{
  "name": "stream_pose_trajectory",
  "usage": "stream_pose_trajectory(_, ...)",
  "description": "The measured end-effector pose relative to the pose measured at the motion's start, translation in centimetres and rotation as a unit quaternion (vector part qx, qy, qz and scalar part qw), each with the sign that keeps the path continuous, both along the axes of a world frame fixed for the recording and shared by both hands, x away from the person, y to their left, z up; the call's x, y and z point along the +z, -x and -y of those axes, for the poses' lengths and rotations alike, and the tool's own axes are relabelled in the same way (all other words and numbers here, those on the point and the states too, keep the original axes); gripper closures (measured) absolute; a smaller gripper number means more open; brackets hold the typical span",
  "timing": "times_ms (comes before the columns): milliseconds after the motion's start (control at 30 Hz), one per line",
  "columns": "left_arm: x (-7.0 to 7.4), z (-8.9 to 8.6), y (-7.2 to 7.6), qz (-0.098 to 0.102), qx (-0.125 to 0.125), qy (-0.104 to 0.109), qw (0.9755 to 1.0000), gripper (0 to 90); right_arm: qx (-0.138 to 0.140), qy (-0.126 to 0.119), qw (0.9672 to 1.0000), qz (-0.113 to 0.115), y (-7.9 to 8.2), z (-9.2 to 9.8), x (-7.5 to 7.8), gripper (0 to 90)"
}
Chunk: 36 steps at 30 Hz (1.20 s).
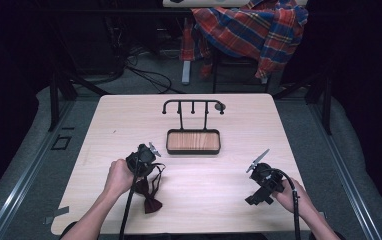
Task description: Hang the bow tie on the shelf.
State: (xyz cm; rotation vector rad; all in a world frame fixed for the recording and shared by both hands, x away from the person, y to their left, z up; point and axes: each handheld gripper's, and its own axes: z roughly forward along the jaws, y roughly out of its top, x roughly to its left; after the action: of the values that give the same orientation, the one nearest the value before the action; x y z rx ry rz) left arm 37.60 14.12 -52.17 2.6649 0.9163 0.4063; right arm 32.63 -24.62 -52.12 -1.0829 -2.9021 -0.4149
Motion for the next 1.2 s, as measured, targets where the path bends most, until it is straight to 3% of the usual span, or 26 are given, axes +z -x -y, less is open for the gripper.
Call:
stream_pose_trajectory(167, 0.8, -0.4, 0.4, 0.008, 0.004, 0.012, 0.9999, 87.2, 0.001, 0.003, 1.0, 0.0, 0.0, 0.0, 0.0, 15.9)
stream_pose_trajectory(233, 1.1, -0.5, 0.7, 0.024, 0.007, 0.008, 0.9997, 87.3, 0.0, 0.0, 1.0, -0.001, -0.1, 0.1, 0.0, 15.9)
stream_pose_trajectory(433, 1.9, -0.7, 1.3, 0.041, 0.012, 0.014, 0.999, 87.2, -0.005, -0.007, 1.0, 0.004, 0.1, 0.0, 0.0, 15.9)
stream_pose_trajectory(600, 2.6, -1.0, 1.6, 0.048, 0.021, 0.025, 0.9983, 87.4, 0.006, 0.002, 1.0, 0.005, 0.1, -0.1, 0.1, 15.9)
stream_pose_trajectory(1033, 4.0, -1.3, 1.2, 0.066, 0.03, 0.042, 0.9965, 87.4, 0.014, 0.008, 0.9999, 0.006, 0.2, -0.2, 0.2, 15.9)
stream_pose_trajectory(1200, 5.0, -1.1, 0.5, 0.084, 0.034, 0.054, 0.9944, 87.4, 0.01, 0.005, 0.9999, 0.002, 0.2, -0.1, 0.1, 15.9)
